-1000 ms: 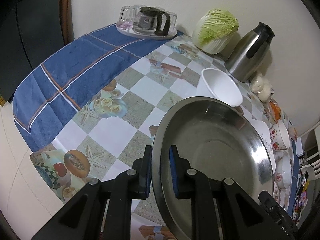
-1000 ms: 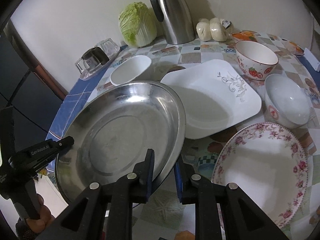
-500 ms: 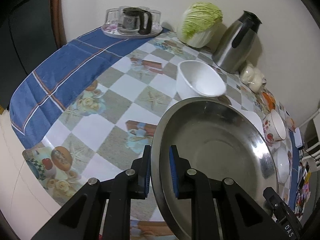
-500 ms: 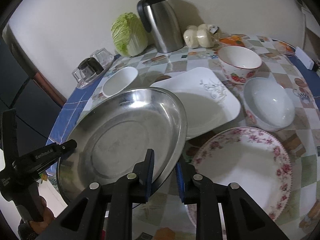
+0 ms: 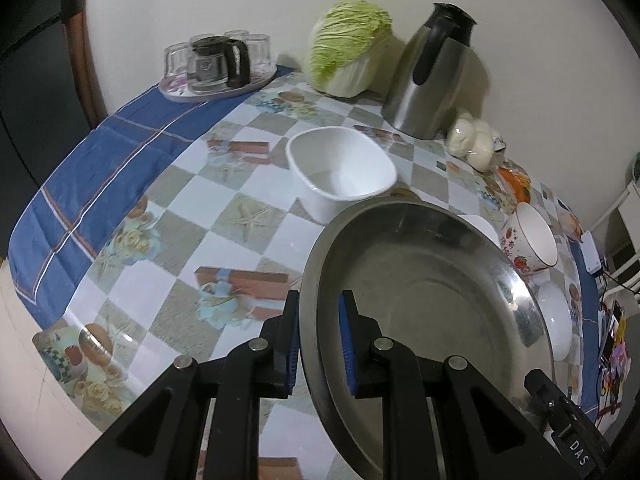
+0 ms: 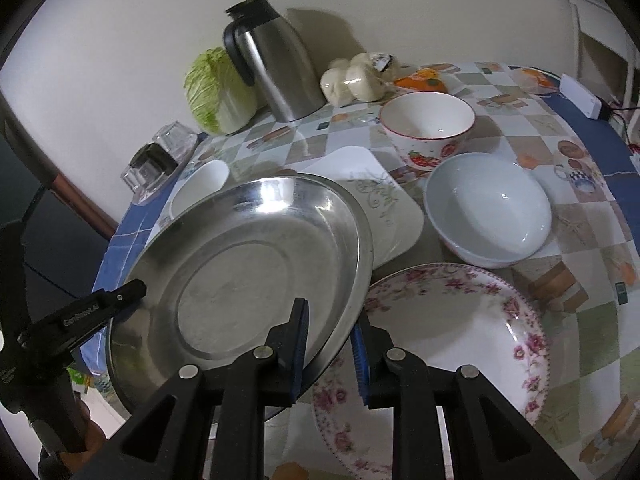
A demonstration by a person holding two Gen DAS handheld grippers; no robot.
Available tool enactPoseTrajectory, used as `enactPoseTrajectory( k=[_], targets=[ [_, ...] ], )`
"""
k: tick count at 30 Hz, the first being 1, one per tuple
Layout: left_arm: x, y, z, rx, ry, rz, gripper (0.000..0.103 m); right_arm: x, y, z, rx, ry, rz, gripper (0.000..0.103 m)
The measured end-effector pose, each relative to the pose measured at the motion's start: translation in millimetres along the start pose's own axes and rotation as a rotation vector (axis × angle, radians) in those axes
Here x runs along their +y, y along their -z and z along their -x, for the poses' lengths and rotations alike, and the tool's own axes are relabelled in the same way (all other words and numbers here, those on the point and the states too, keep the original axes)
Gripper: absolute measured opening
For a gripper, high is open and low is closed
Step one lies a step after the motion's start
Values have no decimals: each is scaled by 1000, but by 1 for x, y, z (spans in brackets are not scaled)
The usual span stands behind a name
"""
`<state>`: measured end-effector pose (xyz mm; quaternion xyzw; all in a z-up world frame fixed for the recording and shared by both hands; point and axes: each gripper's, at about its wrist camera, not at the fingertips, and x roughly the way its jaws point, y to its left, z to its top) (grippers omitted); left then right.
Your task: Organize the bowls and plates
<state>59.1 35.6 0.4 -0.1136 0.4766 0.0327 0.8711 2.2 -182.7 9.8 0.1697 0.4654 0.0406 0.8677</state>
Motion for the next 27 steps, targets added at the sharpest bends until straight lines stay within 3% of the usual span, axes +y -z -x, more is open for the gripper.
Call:
enactPoseTrajectory(
  k=[27],
  targets=[
    [-63,-37,-70,71,32,-88,18,-48,-51,-37,-8,59,-133,24]
  ],
)
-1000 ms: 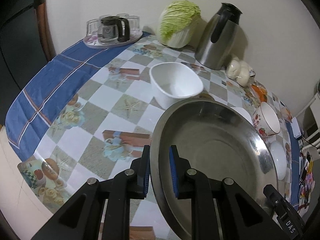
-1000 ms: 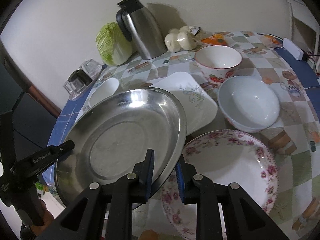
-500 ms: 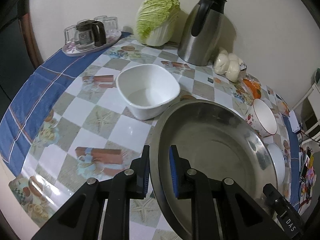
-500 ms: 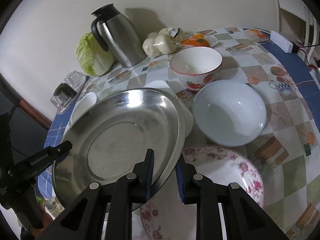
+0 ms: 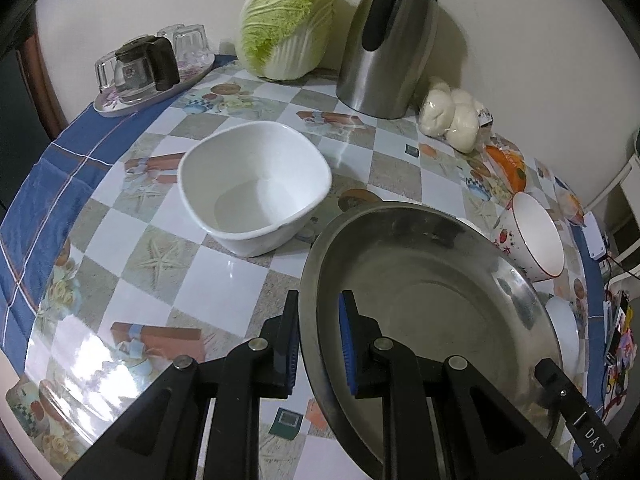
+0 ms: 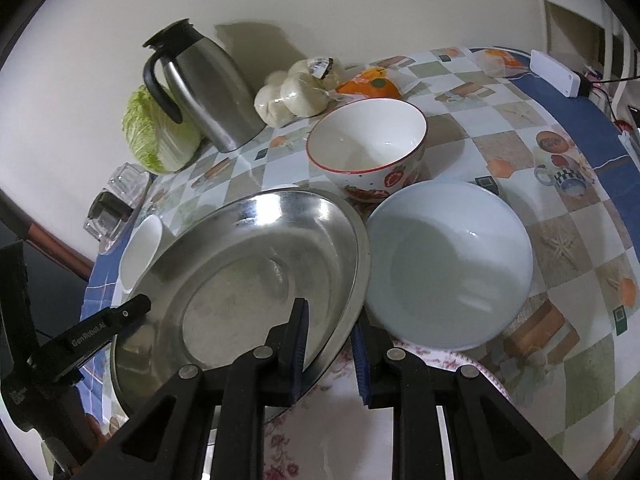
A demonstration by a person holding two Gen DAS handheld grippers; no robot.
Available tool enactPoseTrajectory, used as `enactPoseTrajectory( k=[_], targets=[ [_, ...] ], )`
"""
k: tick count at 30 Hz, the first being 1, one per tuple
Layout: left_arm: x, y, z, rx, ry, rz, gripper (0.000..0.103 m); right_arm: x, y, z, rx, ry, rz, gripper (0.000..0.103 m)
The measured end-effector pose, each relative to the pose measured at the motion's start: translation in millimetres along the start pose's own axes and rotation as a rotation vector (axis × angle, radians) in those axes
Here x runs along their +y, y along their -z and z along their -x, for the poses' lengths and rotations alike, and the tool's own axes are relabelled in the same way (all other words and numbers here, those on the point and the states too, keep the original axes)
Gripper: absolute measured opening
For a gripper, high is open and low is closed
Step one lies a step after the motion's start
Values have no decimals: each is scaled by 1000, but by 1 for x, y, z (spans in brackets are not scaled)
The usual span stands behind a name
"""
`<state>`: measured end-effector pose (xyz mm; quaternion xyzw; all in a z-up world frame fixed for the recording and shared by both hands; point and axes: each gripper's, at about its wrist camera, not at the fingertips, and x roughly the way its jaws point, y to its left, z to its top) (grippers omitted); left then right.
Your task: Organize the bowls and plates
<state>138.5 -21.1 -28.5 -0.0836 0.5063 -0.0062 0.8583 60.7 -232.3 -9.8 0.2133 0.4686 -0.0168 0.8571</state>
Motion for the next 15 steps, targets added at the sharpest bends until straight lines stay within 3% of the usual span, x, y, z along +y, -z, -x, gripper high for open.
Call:
enactPoseTrajectory(
  k=[15],
  targets=[
    [-5,-9,-14,7,-23,-22,22,6,-7,-9,-13,33,31,24]
  ],
)
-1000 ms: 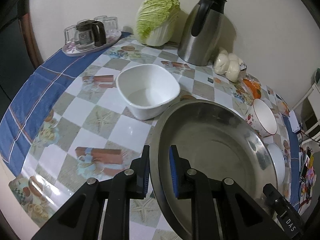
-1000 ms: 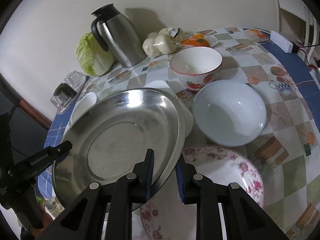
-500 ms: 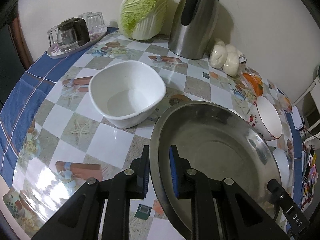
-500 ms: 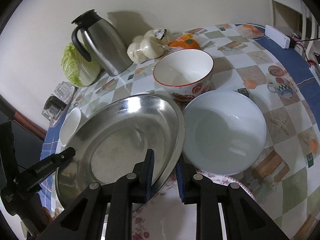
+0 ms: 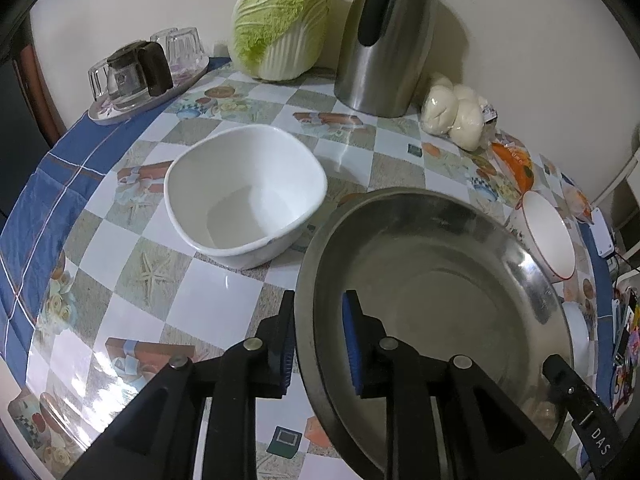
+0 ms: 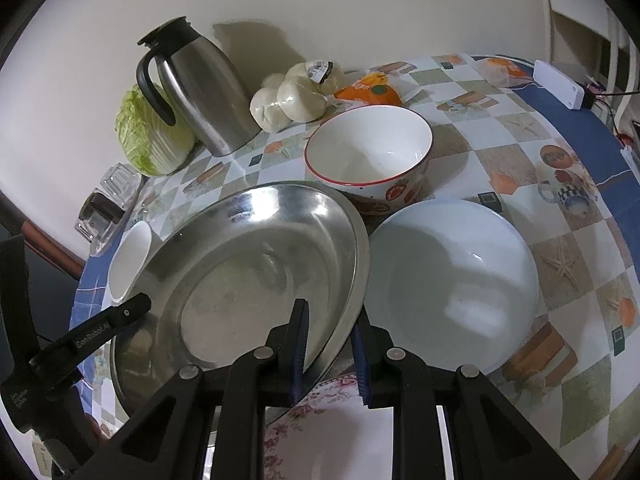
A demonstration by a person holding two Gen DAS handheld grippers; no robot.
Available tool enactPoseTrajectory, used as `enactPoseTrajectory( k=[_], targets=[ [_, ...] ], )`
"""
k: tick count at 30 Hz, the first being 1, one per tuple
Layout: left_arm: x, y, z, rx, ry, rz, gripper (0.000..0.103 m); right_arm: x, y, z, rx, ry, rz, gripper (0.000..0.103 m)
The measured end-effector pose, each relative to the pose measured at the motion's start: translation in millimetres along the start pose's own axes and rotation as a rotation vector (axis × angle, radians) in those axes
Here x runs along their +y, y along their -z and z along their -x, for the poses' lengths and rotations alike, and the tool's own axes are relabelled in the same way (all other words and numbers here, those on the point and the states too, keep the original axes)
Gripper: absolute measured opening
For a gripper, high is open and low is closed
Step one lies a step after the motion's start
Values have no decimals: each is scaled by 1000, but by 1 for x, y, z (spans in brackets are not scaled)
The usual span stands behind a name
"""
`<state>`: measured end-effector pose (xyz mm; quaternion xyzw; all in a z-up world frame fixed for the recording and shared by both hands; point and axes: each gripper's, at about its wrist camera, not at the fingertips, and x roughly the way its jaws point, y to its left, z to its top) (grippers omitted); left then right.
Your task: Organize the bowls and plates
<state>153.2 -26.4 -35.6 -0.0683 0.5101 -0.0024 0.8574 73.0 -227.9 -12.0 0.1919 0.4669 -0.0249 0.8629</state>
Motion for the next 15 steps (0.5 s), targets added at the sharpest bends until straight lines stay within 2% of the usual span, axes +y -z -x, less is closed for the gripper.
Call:
enactPoseTrajectory(
  k=[8,15],
  targets=[
    [2,6,-12,51,-2,6,23,3,1,0,4,15,17,24],
    [0,7,-13,66,-5,-9,27,3,1,0,12,28,19,24]
  ],
)
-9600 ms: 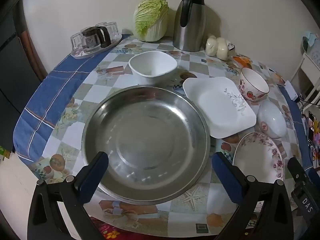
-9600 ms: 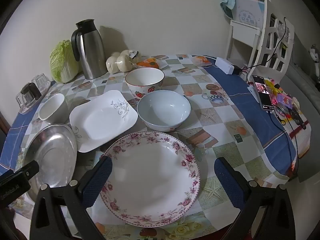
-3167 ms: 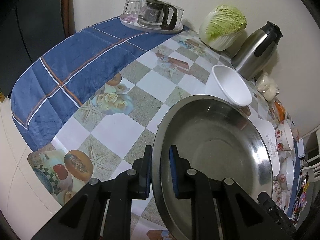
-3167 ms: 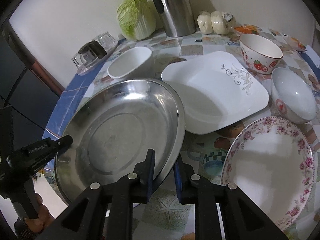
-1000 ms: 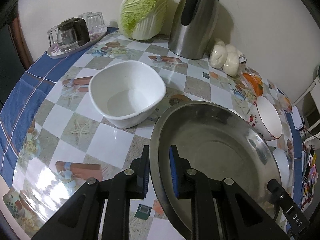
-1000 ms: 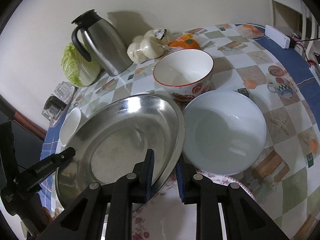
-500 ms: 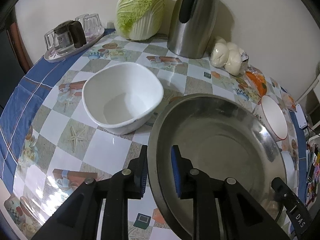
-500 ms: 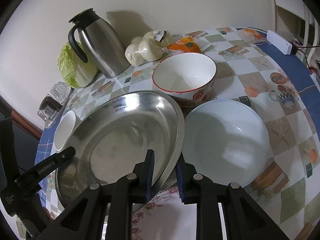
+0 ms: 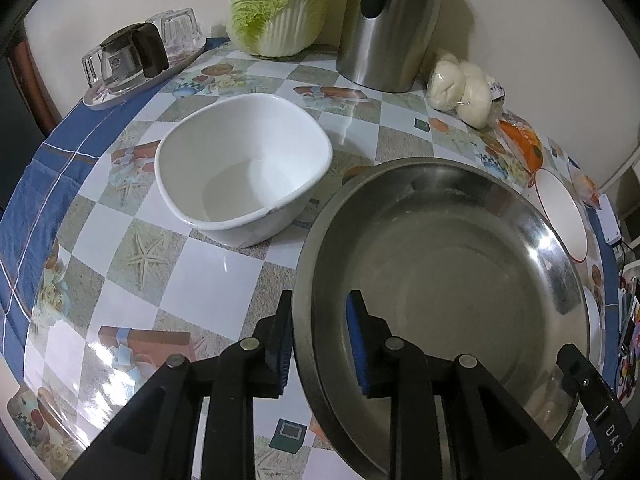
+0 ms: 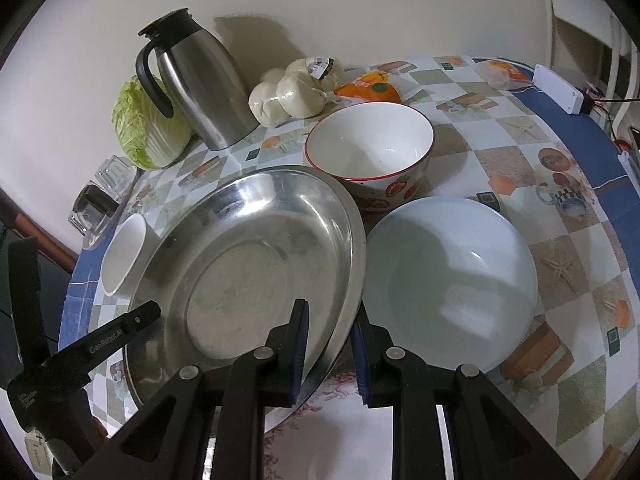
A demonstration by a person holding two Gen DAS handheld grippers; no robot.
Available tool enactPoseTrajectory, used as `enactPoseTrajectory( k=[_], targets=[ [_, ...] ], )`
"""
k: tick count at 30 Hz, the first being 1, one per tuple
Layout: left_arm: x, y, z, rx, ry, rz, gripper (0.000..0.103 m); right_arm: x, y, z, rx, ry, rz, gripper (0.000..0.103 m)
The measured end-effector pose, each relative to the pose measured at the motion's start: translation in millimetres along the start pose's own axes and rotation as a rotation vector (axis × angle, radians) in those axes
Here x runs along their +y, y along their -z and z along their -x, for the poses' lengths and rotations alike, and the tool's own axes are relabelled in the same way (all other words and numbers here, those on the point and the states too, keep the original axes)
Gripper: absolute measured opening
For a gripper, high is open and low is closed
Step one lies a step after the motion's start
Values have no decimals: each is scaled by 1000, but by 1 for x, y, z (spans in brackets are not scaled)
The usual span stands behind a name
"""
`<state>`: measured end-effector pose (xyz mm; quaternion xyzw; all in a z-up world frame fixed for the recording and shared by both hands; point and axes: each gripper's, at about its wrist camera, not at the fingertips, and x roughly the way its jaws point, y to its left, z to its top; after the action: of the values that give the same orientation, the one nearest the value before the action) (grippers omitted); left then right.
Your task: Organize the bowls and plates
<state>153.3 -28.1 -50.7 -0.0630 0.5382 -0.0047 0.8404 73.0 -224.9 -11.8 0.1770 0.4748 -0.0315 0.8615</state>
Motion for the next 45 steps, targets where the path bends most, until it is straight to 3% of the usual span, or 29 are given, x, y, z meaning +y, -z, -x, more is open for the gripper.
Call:
enactPoseTrajectory(
  k=[13,19,28,35,45],
  targets=[
    [-1,0,7,12,9,2,33,3,0,1,30,39,22,28],
    [-7,1,11,6,-3,-24,34,2,0,2,36,33,20,29],
    [-3,5,11,58,-28,-2,34,-6,0,9,51,17,-16,28],
    [-6,10,11,76,-12,-13,34,-5,3,12,71,10,-14,28],
    [-12,9,7,63,-29,-48,39,1,7,5,95,18,14,29]
  ],
)
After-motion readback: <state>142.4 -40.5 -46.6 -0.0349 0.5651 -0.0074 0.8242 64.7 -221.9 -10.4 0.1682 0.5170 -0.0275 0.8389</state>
